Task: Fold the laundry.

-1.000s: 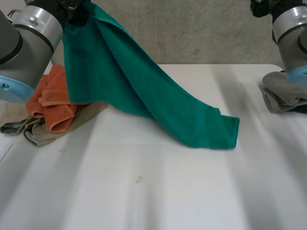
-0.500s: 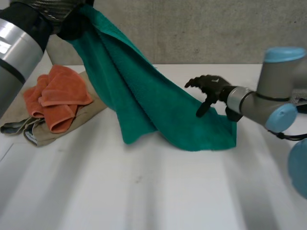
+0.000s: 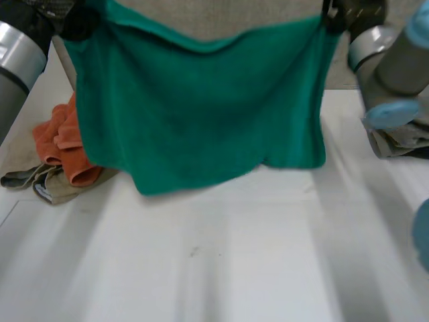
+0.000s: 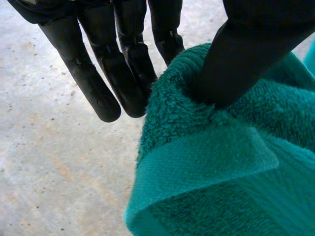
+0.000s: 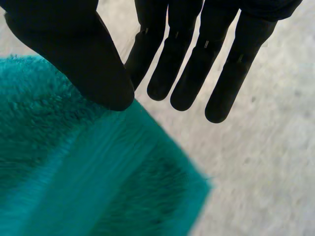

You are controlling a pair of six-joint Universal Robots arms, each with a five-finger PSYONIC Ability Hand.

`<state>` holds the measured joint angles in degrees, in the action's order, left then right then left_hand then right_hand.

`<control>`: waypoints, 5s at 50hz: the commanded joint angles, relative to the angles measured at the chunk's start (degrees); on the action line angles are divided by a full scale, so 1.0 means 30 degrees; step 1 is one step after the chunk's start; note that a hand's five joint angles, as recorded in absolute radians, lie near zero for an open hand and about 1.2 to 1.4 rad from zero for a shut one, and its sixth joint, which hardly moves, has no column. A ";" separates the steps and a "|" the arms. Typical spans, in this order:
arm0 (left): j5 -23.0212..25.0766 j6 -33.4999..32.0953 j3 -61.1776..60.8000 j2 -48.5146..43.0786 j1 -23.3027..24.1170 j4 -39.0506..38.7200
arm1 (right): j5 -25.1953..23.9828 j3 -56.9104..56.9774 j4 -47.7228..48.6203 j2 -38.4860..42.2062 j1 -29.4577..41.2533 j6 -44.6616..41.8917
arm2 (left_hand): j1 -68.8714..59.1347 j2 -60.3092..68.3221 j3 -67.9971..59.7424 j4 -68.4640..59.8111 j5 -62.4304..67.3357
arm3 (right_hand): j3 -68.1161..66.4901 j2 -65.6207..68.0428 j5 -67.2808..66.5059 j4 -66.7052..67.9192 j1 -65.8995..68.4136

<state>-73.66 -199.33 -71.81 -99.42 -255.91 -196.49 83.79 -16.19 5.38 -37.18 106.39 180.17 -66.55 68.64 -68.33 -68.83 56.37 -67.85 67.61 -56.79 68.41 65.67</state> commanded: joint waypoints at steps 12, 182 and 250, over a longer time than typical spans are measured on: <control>-0.1228 0.1258 -0.0961 -0.2482 -0.0156 0.1367 | -0.3115 -1.6686 0.1606 -0.7441 -0.1450 -0.5295 | -0.4483 0.3785 -0.3891 -0.3724 0.4545 | -0.4051 0.4129 -0.4403 0.3862 0.4777; -0.1813 0.3274 1.7990 -1.0748 0.0312 0.6709 | 0.0222 -0.8722 0.4991 -0.6911 -0.1861 -0.6947 | -0.4483 0.3785 -0.3891 -0.3724 0.4545 | -0.4051 0.4129 -0.4403 0.3862 0.4777; -0.0200 -0.4926 0.0790 -0.6642 -0.0421 1.8507 | -0.2356 -2.3462 -0.6075 -1.0227 -0.4674 -1.9806 | -0.4483 0.3785 -0.3891 -0.3724 0.4545 | -0.4051 0.4129 -0.4403 0.3862 0.4777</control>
<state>-70.21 -219.61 -75.46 -115.63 -258.38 -137.21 75.44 -91.78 -20.00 -73.32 88.95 111.86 -66.55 68.74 -68.36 -68.84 56.36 -68.10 67.55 -57.66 68.67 65.30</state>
